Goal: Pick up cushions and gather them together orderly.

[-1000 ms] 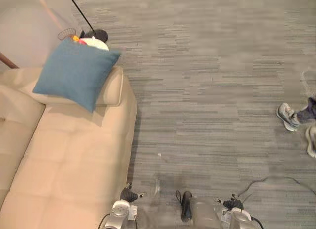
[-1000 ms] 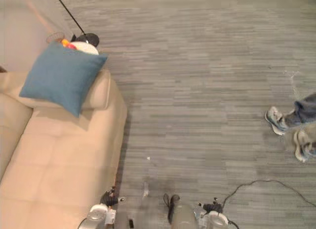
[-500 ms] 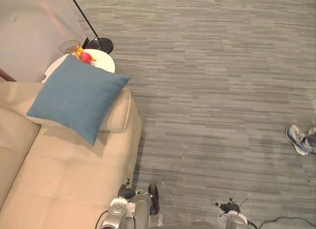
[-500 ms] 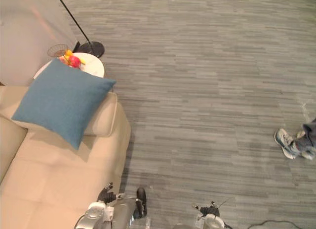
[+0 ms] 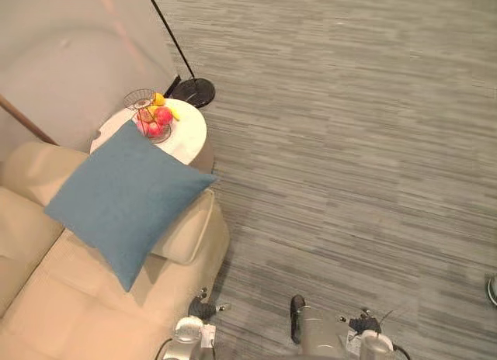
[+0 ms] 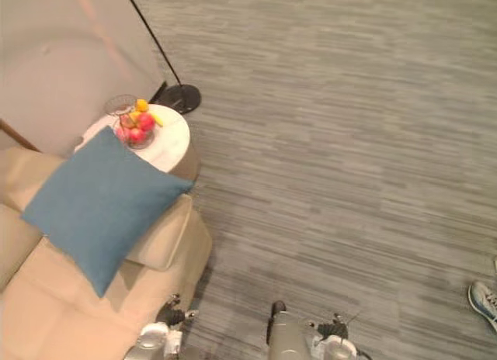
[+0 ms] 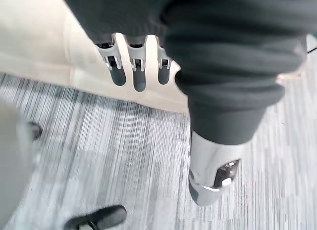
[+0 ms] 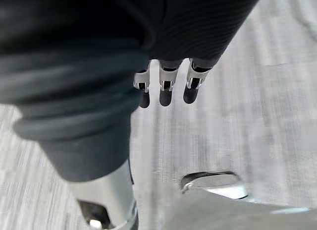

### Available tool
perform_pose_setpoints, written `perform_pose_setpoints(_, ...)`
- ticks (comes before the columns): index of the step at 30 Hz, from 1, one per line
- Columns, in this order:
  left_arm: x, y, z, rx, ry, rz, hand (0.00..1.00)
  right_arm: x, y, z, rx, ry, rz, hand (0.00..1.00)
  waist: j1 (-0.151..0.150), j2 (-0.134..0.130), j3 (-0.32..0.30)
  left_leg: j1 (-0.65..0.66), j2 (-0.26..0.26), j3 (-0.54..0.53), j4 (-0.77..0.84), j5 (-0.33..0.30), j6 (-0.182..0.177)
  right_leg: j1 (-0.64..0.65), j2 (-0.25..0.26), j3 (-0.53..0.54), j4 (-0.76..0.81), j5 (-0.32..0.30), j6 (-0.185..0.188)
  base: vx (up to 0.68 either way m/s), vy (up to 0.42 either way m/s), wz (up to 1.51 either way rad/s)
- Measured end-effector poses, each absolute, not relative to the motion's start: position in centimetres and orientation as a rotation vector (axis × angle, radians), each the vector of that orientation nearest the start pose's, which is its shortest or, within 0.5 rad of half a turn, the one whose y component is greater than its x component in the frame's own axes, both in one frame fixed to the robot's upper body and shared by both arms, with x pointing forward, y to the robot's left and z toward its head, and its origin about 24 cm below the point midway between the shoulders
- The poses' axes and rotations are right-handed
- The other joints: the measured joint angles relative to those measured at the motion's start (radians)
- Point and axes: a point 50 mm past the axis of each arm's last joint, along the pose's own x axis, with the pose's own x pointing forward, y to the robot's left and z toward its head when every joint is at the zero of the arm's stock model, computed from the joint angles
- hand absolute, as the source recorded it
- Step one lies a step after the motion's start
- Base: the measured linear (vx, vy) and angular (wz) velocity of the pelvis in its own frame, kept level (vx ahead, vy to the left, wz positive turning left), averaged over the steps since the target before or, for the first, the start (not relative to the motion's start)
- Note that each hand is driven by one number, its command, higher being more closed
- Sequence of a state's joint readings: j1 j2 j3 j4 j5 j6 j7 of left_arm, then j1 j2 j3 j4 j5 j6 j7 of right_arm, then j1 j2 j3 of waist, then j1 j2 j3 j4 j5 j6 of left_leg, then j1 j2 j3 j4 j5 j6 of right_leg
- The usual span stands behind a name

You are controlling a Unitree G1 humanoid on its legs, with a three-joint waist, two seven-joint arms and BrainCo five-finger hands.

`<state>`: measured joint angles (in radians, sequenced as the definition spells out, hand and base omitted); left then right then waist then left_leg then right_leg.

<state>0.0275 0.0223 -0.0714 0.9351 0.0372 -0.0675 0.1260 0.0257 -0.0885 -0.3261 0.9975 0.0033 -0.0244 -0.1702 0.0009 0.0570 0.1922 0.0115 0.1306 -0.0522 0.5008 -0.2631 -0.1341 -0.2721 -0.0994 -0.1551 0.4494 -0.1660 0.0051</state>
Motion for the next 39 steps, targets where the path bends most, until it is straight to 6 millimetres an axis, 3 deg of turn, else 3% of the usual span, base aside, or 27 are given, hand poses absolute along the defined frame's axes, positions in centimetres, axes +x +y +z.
perform_pose_setpoints(1, 14.6, 15.0, -14.2, 0.128, 0.885, 0.043, 0.00, 11.6, -23.4, -14.6, 0.006, 0.989, -0.514, 0.00, 0.000, -0.004, 0.003, -0.053, 0.022, 0.013, 0.111, 0.036, -0.034, 0.037, -0.003, -0.035, -0.010, -0.018, -0.009, 0.26, -0.258, 0.91)
perform_pose_setpoints(2, 14.6, 14.7, -14.2, 0.118, 0.880, 0.037, 0.00, 11.2, -23.4, -14.7, 0.025, 0.995, -0.530, 0.00, 0.003, -0.005, 0.005, -0.097, 0.058, 0.059, 0.206, 0.038, -0.027, 0.092, -0.004, -0.079, -0.032, -0.030, -0.020, 0.24, -0.232, 0.87)
perform_pose_setpoints(4, 14.8, 14.4, -14.1, 0.117, 0.872, 0.021, 0.00, 11.0, -23.5, -14.7, 0.045, 0.990, -0.548, 0.00, 0.005, -0.011, 0.003, -0.136, 0.082, 0.169, 0.207, 0.024, -0.001, 0.157, -0.012, -0.131, -0.078, -0.033, -0.025, 0.21, -0.140, 0.79)
perform_pose_setpoints(6, 15.0, 14.1, -14.0, 0.122, 0.863, -0.003, 0.00, 11.3, -23.7, -14.5, 0.047, 0.968, -0.557, 0.00, 0.007, -0.007, 0.001, -0.164, 0.063, 0.251, 0.092, 0.038, 0.037, 0.191, -0.032, -0.180, -0.109, -0.032, -0.024, 0.17, -0.056, 0.78)
perform_pose_setpoints(7, 15.1, 13.9, -13.9, 0.124, 0.858, -0.016, 0.00, 11.2, -23.8, -14.4, 0.046, 0.961, -0.561, 0.00, 0.006, 0.002, -0.003, -0.180, 0.050, 0.311, -0.032, 0.104, 0.064, 0.204, -0.042, -0.224, -0.121, -0.036, -0.014, 0.13, 0.000, 0.97)
perform_pose_setpoints(10, 15.5, 14.1, -13.8, 0.158, 0.845, -0.040, 0.00, 11.1, -23.5, -14.5, 0.068, 0.962, -0.568, 0.00, 0.005, 0.001, -0.022, -0.183, 0.027, 0.456, -0.188, 0.141, 0.093, 0.207, -0.072, -0.315, -0.145, -0.040, 0.022, 0.14, 0.044, 1.15)
perform_pose_setpoints(12, 15.4, 14.5, -13.8, 0.172, 0.848, -0.040, 0.00, 11.5, -23.3, -14.5, 0.094, 0.950, -0.573, 0.00, 0.021, -0.006, -0.019, -0.185, 0.013, 0.467, -0.218, 0.153, 0.106, 0.218, -0.077, -0.350, -0.164, -0.031, 0.035, 0.10, 0.078, 0.73)
perform_pose_setpoints(17, 14.3, 15.4, -14.2, 0.185, 0.875, -0.025, 0.00, 11.6, -22.9, -14.5, 0.099, 0.950, -0.561, 0.00, 0.025, -0.030, -0.038, -0.112, -0.063, 0.426, -0.307, 0.169, 0.123, 0.278, -0.123, -0.368, -0.164, -0.045, 0.077, 0.06, 0.057, 0.29)
perform_pose_setpoints(18, 14.0, 15.6, -14.3, 0.187, 0.884, -0.024, 0.00, 11.9, -22.9, -14.4, 0.100, 0.944, -0.557, 0.00, 0.024, -0.046, -0.048, -0.107, -0.099, 0.414, -0.343, 0.175, 0.131, 0.273, -0.158, -0.383, -0.126, -0.064, 0.097, 0.01, 0.068, 0.45)
perform_pose_setpoints(19, 13.9, 15.5, -14.3, 0.181, 0.887, -0.032, 0.00, 11.8, -23.0, -14.5, 0.097, 0.948, -0.557, 0.00, 0.013, -0.045, -0.049, -0.090, -0.121, 0.379, -0.363, 0.160, 0.137, 0.268, -0.190, -0.382, -0.052, -0.074, 0.110, 0.02, 0.076, 0.53)
perform_pose_setpoints(20, 13.8, 15.4, -14.3, 0.180, 0.889, -0.033, 0.00, 11.6, -23.0, -14.5, 0.096, 0.951, -0.558, 0.00, 0.009, -0.046, -0.049, -0.086, -0.128, 0.367, -0.367, 0.156, 0.142, 0.260, -0.201, -0.374, -0.015, -0.073, 0.110, 0.04, 0.072, 0.76)
perform_pose_setpoints(21, 13.7, 15.6, -14.4, 0.183, 0.892, -0.034, 0.00, 11.2, -22.8, -14.7, 0.100, 0.965, -0.556, 0.00, 0.006, -0.054, -0.049, -0.065, -0.141, 0.331, -0.377, 0.155, 0.146, 0.214, -0.223, -0.286, 0.129, -0.048, 0.079, 0.07, 0.090, 0.78)
perform_pose_setpoints(22, 13.7, 15.9, -14.3, 0.190, 0.890, -0.031, 0.00, 10.9, -22.4, -14.9, 0.106, 0.978, -0.546, 0.00, 0.006, -0.055, -0.049, -0.045, -0.145, 0.299, -0.381, 0.156, 0.151, 0.177, -0.217, -0.211, 0.207, -0.030, 0.060, 0.14, 0.067, 1.10)
perform_pose_setpoints(24, 13.6, 16.6, -14.3, 0.210, 0.893, -0.019, 0.00, 10.4, -21.4, -15.2, 0.121, 1.000, -0.518, 0.00, -0.002, -0.065, -0.056, -0.047, -0.135, 0.219, -0.381, 0.157, 0.157, 0.143, -0.126, -0.049, 0.186, -0.106, 0.075, 0.16, -0.040, 1.03)
perform_pose_setpoints(26, 13.5, 17.0, -14.3, 0.218, 0.896, -0.009, 0.00, 10.2, -21.4, -15.2, 0.113, 1.004, -0.510, 0.00, -0.001, -0.068, -0.056, -0.047, -0.125, 0.143, -0.383, 0.160, 0.159, 0.106, -0.035, 0.067, 0.118, -0.122, 0.078, 0.13, -0.097, 1.02)
perform_pose_setpoints(28, 13.6, 17.0, -14.3, 0.220, 0.893, -0.008, 0.00, 10.2, -21.5, -15.2, 0.111, 1.002, -0.512, 0.00, -0.012, -0.071, -0.058, -0.049, -0.124, 0.086, -0.377, 0.155, 0.137, 0.094, 0.018, 0.166, 0.019, -0.106, 0.088, 0.12, -0.140, 1.15)
perform_pose_setpoints(29, 13.7, 17.2, -14.2, 0.227, 0.889, -0.007, 0.00, 9.6, -21.4, -15.4, 0.112, 1.015, -0.517, 0.00, -0.013, -0.100, -0.064, -0.061, -0.156, 0.051, -0.361, 0.146, 0.122, 0.100, 0.002, 0.190, -0.072, -0.057, 0.059, 0.11, -0.175, 1.09)
perform_pose_setpoints(30, 13.8, 17.3, -14.2, 0.228, 0.887, -0.005, 0.00, 9.4, -21.4, -15.4, 0.112, 1.020, -0.518, 0.00, -0.012, -0.117, -0.063, -0.062, -0.174, 0.040, -0.350, 0.143, 0.120, 0.099, -0.015, 0.189, -0.080, -0.020, 0.053, 0.15, -0.204, 1.11)
perform_pose_setpoints(32, 13.9, 16.3, -14.3, 0.196, 0.885, -0.003, 0.00, 9.3, -22.1, -15.3, 0.104, 1.017, -0.535, 0.00, 0.006, -0.079, -0.071, -0.065, -0.149, 0.018, -0.343, 0.135, 0.101, 0.122, -0.007, 0.139, -0.089, -0.041, 0.049, 0.19, -0.161, 0.57)
perform_pose_setpoints(34, 13.8, 15.8, -14.3, 0.177, 0.886, -0.001, 0.00, 10.6, -22.5, -14.8, 0.106, 0.973, -0.541, 0.00, 0.006, -0.043, -0.071, -0.075, -0.128, -0.005, -0.348, 0.139, 0.087, 0.138, 0.008, 0.097, -0.114, -0.040, 0.039, 0.22, -0.151, 0.39)
perform_pose_setpoints(39, 15.5, 15.9, -13.4, 0.174, 0.819, 0.004, 0.00, 11.6, -22.3, -14.3, 0.116, 0.921, -0.541, 0.00, 0.004, -0.050, -0.068, -0.076, -0.103, -0.008, -0.354, 0.168, 0.045, 0.214, 0.013, -0.021, -0.162, -0.040, 0.039, 0.15, -0.103, 0.71)
